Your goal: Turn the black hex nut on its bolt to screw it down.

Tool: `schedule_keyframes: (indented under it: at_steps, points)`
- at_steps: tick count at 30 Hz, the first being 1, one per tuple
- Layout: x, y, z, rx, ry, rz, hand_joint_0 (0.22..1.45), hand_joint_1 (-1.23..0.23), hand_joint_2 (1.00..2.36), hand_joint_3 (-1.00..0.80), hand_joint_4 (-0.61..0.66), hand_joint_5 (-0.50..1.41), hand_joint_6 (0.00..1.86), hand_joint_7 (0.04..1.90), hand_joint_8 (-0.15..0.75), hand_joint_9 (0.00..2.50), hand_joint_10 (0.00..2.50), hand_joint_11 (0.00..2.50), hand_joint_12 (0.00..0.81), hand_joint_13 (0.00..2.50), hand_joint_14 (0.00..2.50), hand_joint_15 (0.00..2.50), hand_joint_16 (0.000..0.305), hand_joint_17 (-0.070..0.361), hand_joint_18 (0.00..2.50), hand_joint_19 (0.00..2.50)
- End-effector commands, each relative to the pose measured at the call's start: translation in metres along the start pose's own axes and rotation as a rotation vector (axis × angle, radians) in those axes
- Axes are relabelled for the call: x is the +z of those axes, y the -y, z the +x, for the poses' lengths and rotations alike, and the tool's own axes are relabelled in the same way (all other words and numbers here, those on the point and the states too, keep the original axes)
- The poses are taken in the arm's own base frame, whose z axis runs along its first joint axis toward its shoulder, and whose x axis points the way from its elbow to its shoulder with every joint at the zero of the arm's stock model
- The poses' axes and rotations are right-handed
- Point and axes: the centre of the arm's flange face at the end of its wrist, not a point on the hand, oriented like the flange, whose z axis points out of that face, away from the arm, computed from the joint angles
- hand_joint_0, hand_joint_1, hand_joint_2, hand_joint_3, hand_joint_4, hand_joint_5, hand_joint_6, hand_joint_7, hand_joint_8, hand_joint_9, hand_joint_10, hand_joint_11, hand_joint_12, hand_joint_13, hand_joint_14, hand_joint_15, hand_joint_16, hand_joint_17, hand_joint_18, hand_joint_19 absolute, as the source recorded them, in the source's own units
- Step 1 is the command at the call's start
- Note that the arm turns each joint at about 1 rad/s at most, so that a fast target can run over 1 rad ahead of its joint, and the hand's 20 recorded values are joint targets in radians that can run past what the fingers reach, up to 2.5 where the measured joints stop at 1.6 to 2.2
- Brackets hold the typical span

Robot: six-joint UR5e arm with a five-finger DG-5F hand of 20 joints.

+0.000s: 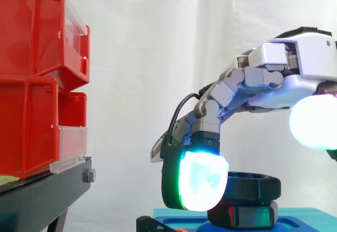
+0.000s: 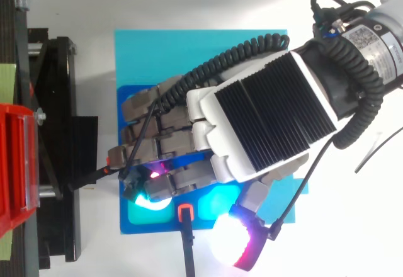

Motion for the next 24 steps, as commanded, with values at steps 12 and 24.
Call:
schedule_keyframes:
  at_steps: [12,24]
  points:
    - [-0.0030,0.0052,0.0003,-0.004,0.006,0.006,0.51,-0.32,1.00,-0.50,0.32,-0.21,0.87,0.57,0.303,0.47,0.01,0.34,0.362,0.66,0.01,0.27,0.048,0.108,0.54,0.34]
    - [-0.0069,0.0107,-0.0022,-0.009,0.015,0.014,0.51,-0.32,1.00,-0.50,0.32,-0.21,0.87,0.57,0.302,0.47,0.01,0.33,0.364,0.66,0.01,0.27,0.048,0.108,0.54,0.33]
